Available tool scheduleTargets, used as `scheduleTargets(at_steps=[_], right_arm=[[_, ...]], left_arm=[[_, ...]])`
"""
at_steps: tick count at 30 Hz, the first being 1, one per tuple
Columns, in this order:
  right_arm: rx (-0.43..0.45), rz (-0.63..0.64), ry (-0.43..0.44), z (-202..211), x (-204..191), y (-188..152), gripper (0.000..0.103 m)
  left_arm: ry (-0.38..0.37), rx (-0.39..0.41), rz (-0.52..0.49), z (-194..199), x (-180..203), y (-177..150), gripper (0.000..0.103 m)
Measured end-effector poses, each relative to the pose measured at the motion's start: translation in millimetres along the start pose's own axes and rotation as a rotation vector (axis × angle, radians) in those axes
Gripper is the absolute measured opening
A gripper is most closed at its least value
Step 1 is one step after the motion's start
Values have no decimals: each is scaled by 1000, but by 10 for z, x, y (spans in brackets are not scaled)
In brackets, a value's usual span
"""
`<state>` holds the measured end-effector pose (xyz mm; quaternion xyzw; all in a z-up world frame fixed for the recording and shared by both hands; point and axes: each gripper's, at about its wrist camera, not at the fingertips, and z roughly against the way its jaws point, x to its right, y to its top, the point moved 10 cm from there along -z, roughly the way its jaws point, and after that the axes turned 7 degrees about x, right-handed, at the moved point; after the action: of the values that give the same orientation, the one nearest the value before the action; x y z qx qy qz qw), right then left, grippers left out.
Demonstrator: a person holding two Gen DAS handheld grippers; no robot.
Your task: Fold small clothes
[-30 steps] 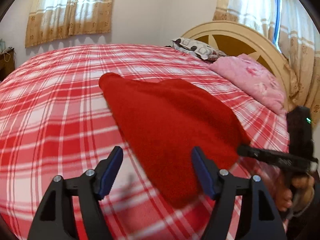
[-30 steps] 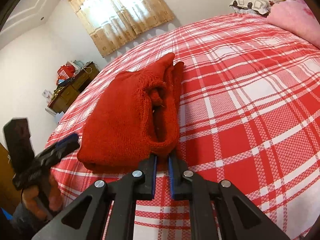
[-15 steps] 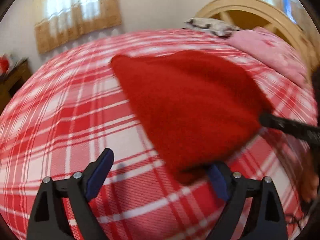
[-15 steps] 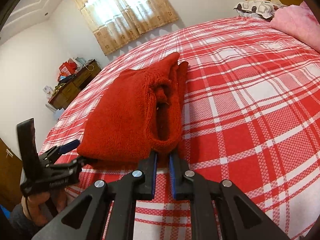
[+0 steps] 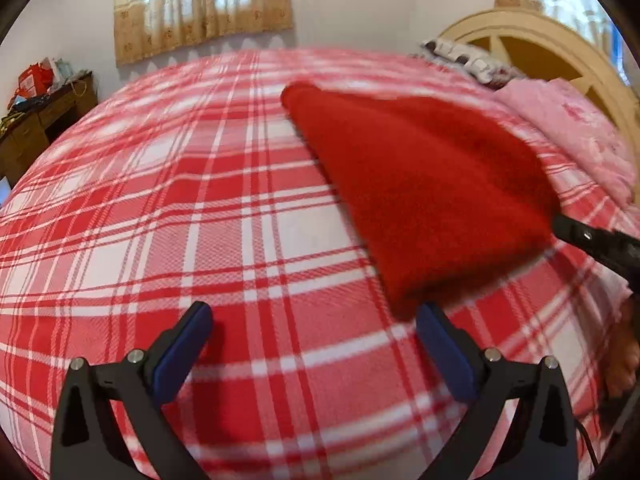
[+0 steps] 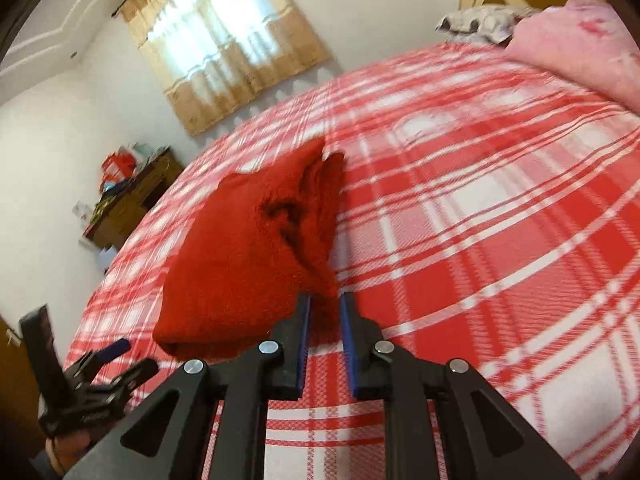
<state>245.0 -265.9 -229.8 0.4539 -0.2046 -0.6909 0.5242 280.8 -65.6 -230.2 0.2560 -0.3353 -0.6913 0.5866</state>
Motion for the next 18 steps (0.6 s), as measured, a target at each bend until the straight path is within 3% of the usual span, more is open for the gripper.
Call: scheduleTargets(at_steps=[2,4,6,8,11,15,16,18], right_arm=[[46,50,-8,85,-110,99,22],[53,122,46,90,-372,160,39],[41,171,101,24,-620,192,44],[3,220,171,-134,-901,226,44],[-55,230,203,-451,-1043,308,44],[-146,187,104,-902,-718,336,43],[-182,155,88,-1006,-569,302,39],[-173,125,99,-1014,-426,308,30]], left_arm=[[-26,29,-2,115,-9,30,103],[-46,82,19,251,-59,119,103],[-46,119,33,281,-104,271,103],[-28,141,35,211,-163,444,103],[-11,154,47,-16,-208,683,103],[-16,105,69,-370,-141,818,103],[5,107,54,-433,-126,836,103],[8,84,31,-581,-72,840,103]])
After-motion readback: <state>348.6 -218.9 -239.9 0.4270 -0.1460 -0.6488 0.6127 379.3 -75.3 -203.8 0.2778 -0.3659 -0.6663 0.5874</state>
